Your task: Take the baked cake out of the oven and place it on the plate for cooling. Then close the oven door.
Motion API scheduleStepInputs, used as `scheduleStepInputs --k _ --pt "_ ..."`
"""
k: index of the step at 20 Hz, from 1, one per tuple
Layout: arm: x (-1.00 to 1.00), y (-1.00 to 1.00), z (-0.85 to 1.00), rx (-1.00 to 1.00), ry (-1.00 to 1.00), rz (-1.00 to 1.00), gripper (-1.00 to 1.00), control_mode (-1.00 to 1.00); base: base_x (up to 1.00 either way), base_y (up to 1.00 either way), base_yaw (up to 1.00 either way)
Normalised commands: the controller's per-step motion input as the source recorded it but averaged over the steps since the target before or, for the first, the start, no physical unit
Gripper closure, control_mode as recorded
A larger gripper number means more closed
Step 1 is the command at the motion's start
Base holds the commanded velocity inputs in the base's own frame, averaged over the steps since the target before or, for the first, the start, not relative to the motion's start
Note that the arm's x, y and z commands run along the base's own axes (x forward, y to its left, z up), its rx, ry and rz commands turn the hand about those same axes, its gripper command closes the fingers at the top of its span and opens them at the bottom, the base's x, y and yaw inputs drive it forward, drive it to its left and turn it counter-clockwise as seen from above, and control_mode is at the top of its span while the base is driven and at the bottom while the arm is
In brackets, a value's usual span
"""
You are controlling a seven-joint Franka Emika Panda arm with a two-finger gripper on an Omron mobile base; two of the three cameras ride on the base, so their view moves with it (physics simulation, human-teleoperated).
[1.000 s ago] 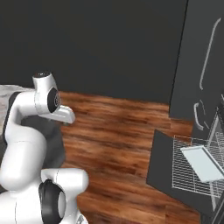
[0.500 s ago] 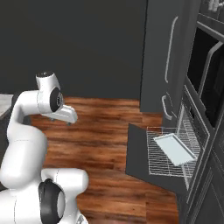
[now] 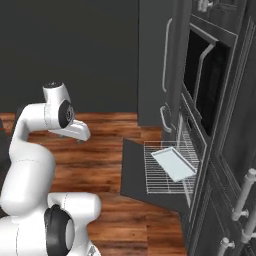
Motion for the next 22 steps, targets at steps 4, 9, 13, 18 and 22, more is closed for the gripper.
scheduleStepInputs --k 4,9,13,18,22 --pt "0.0 0.0 0.0 0.0 0.0 0.0 -1.0 1.0 0.15 -0.45 -0.13" --pt "0.0 0.0 0.0 0.0 0.0 0.0 -1.0 1.0 0.17 -0.33 -0.08" --pt "0.0 0.0 0.0 0.0 0.0 0.0 -1.0 1.0 0.18 -0.19 -0.05" --pt "0.0 0.0 0.0 0.0 0.0 0.0 -1.0 1.0 0.23 -0.36 -0.02" --pt "0.0 0.0 0.0 0.0 0.0 0.0 -1.0 1.0 0.31 -0.43 0.0"
